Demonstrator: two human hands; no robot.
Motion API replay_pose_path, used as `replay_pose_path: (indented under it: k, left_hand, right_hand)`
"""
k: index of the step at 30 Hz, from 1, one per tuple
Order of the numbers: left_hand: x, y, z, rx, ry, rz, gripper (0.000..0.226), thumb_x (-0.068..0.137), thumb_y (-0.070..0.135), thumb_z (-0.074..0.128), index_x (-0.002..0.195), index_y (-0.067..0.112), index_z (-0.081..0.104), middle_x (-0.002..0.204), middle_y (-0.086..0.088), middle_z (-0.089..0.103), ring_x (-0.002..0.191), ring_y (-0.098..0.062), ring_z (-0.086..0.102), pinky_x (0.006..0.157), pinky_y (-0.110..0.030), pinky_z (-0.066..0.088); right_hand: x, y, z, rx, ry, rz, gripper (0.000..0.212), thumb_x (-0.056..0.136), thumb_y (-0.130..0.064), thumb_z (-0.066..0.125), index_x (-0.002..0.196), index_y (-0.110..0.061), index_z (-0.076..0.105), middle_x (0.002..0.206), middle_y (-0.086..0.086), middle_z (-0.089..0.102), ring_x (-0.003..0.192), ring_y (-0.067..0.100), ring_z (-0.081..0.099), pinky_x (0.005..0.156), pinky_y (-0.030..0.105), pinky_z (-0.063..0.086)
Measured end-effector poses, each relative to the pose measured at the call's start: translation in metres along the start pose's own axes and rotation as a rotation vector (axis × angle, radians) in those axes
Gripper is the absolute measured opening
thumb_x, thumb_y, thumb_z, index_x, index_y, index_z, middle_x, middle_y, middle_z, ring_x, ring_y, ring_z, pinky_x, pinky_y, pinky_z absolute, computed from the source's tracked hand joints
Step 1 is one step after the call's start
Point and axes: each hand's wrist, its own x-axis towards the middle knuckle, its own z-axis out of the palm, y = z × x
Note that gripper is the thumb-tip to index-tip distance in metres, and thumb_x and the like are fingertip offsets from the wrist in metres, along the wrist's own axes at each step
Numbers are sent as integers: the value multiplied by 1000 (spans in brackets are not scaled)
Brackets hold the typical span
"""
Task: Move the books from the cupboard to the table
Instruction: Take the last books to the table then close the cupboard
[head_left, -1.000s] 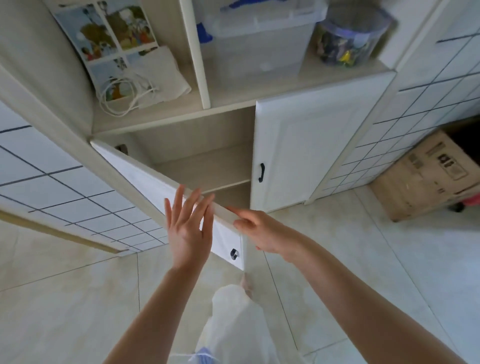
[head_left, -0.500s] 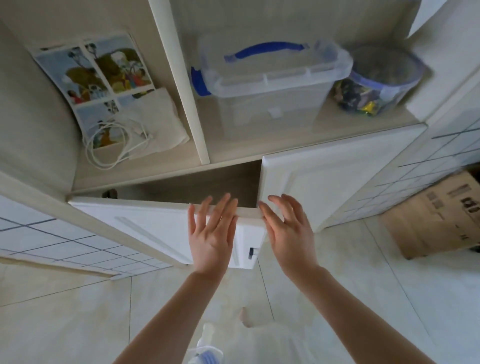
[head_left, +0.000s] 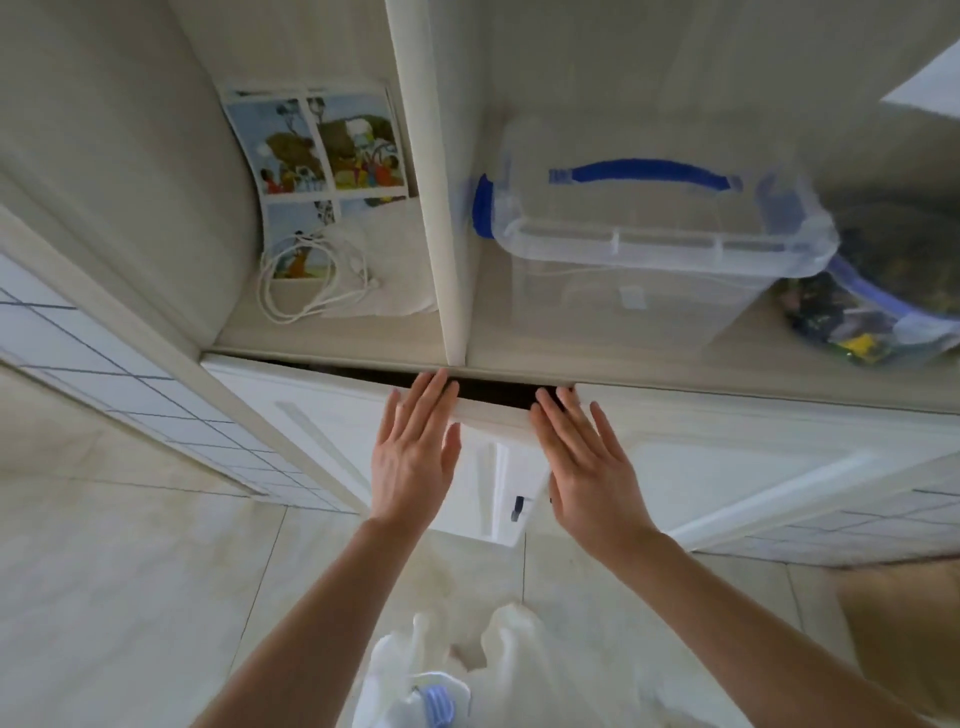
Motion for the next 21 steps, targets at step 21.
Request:
replay_pose_path:
  k: [21]
  left_hand:
    - [13, -7, 10, 185, -89, -187, 85, 76, -6, 58, 152, 13, 25, 160, -1, 21, 150, -19, 11, 121, -50, 14]
  right_hand:
    - [33, 29, 13, -191, -99, -80, 79, 80, -3, 48, 151, -3, 13, 158, 12, 22, 143, 37, 23, 111, 61, 21]
